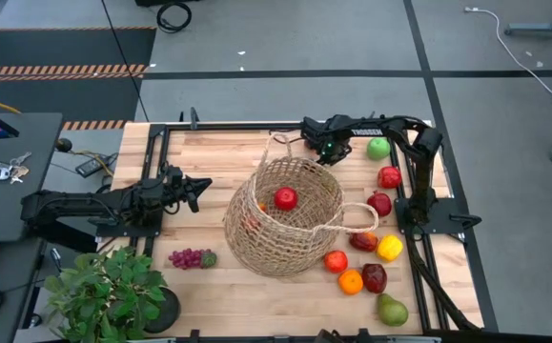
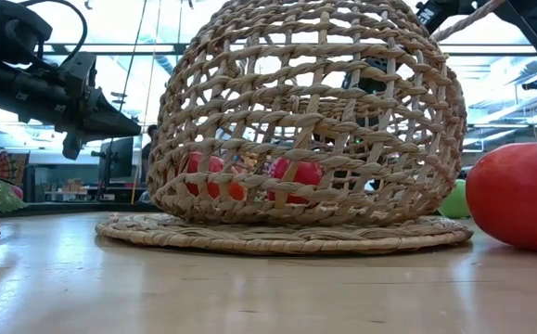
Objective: Build produce basket
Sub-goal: Put the cucumber into the brown basket
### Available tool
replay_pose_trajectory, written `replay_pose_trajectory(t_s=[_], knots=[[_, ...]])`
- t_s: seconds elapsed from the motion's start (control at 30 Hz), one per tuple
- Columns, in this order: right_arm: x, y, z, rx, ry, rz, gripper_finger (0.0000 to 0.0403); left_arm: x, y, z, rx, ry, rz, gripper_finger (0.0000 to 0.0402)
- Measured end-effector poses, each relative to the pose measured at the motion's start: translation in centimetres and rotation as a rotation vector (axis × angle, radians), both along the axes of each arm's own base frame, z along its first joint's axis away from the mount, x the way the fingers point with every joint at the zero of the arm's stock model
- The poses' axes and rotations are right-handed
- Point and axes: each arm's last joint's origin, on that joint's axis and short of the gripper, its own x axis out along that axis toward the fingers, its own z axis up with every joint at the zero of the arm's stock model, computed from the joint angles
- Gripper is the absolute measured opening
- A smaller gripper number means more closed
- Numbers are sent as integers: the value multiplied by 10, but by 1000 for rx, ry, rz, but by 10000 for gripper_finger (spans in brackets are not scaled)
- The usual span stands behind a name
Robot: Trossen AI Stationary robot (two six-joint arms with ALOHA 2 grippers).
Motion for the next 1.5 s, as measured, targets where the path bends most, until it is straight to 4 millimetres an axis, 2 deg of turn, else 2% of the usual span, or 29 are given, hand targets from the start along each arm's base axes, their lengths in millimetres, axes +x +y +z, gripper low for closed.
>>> replay_pose_trajectory(t_s=[0.2, 0.47, 0.63, 0.87, 1.03, 1.27, 1.5], knots=[[-1, 0, 0, -2, 14, 2, 331, 0, 0, 0, 0, 0, 0, 40], [-2, 1, 0, 16, 23, 2, 241, 0, 0, 0, 0, 0, 0, 32], [-4, 2, 0, 29, 34, 3, 198, 0, 0, 0, 0, 0, 0, 37], [-4, 3, 8, 43, 27, 22, 183, 0, 0, 0, 0, 0, 0, 38], [-5, 1, 35, -45, -29, 16, 181, 0, 0, 0, 0, -1, 0, 32], [-17, -5, 92, -198, -253, -27, 181, 0, 0, 0, 0, 0, 0, 39], [-39, 0, 151, -341, -489, -115, 181, 0, 0, 0, 0, 0, 0, 36]])
